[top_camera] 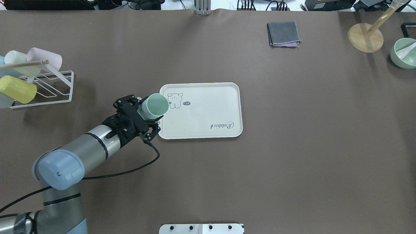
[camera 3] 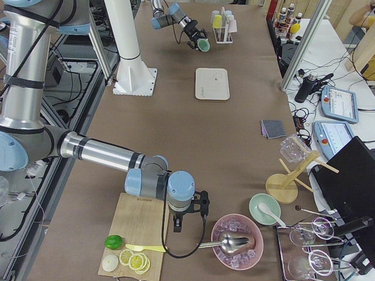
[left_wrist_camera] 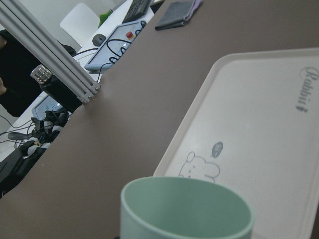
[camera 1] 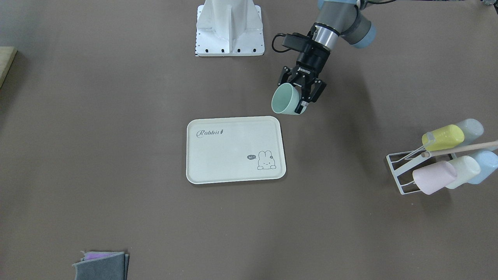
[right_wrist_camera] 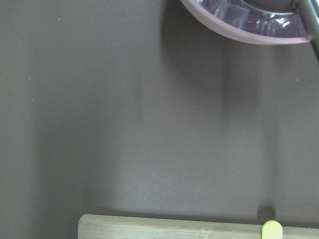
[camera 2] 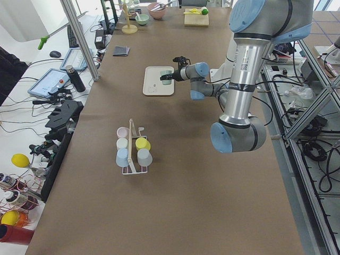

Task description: Pick up and place green cup on tray

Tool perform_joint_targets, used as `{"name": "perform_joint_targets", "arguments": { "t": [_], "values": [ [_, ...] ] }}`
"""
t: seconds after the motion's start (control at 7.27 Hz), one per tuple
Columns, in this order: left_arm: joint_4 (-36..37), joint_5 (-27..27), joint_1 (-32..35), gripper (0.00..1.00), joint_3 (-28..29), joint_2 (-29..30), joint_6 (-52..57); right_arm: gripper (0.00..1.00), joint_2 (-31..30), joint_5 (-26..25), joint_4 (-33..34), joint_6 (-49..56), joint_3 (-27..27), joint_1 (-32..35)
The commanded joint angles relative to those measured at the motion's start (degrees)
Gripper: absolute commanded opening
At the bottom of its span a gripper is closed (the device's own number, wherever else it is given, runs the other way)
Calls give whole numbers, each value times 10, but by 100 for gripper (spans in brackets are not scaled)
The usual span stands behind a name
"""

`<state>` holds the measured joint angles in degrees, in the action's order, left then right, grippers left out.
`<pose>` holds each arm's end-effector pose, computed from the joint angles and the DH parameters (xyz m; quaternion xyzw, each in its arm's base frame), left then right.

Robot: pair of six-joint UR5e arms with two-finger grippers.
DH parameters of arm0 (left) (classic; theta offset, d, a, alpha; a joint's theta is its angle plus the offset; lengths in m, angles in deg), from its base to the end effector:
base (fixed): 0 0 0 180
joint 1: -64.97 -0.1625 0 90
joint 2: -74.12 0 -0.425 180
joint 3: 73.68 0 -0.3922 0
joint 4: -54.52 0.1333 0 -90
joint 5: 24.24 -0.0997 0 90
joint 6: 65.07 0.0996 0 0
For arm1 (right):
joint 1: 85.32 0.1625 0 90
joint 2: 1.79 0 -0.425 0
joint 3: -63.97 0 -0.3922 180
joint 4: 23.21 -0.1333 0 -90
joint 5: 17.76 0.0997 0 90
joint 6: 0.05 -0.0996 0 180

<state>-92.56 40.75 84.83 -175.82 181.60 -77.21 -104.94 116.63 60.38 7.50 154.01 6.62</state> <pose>0.4713 -0.3567 0.2797 0.6083 0.3223 0.2142 0.6930 0.0763 -0.3736 0.7476 -0.0227 -0.3803 -0.0232 0.9243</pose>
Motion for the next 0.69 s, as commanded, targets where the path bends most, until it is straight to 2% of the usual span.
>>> {"name": "perform_joint_targets", "arguments": {
  "t": [0.0,0.28,0.41,0.55],
  "values": [
    [-32,3,3,0,69,100,-37,100,0,0,0,0,1,0],
    [-33,11,1,0,112,141,-66,100,0,0,0,0,0,0],
    [-43,32,1,0,156,168,-82,100,0,0,0,0,0,0],
    [-84,36,1,0,179,174,-90,100,0,0,0,0,1,0]
  ]
}}
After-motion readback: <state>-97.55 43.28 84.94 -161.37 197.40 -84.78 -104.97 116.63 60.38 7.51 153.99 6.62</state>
